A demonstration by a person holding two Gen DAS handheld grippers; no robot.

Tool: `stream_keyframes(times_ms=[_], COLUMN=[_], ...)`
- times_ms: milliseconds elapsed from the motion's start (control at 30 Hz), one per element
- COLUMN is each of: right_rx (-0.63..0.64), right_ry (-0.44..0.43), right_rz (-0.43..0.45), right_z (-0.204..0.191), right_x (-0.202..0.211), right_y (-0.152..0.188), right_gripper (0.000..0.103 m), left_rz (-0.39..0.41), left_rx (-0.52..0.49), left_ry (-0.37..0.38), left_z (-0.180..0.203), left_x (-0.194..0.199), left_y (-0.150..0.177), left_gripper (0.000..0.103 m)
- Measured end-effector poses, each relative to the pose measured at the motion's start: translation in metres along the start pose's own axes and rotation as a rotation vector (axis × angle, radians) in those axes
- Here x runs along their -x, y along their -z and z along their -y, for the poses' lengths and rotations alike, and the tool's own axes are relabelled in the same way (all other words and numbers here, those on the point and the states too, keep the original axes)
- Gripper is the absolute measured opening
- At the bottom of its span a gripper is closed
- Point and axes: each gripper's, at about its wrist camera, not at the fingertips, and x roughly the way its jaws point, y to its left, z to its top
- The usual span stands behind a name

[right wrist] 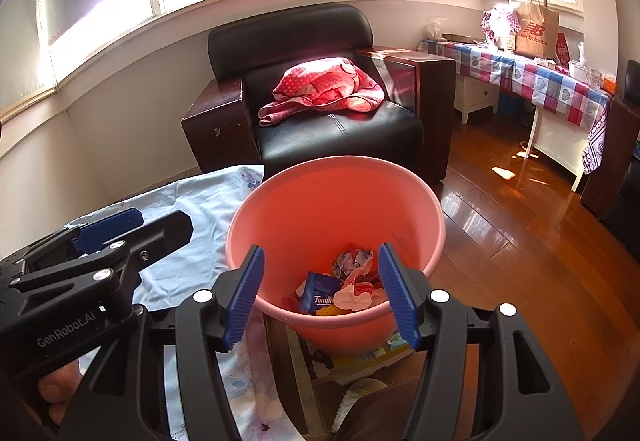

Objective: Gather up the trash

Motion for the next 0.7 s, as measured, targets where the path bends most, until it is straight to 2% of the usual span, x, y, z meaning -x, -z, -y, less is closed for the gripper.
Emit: stream_keyframes(times_ms=[700], right_rx=[0.011], right_ry=[0.061], right_rz=[0.04], right_z=[-0.017], right_x=[0.035], right_y=[0.021], right_gripper=[0.06], left_rz=[0.042], left_rx=[0.02], left_ry=[-0.043], left_z=[-0.019], left_x=[0.042], left_y=[0.03], left_gripper=[0.061])
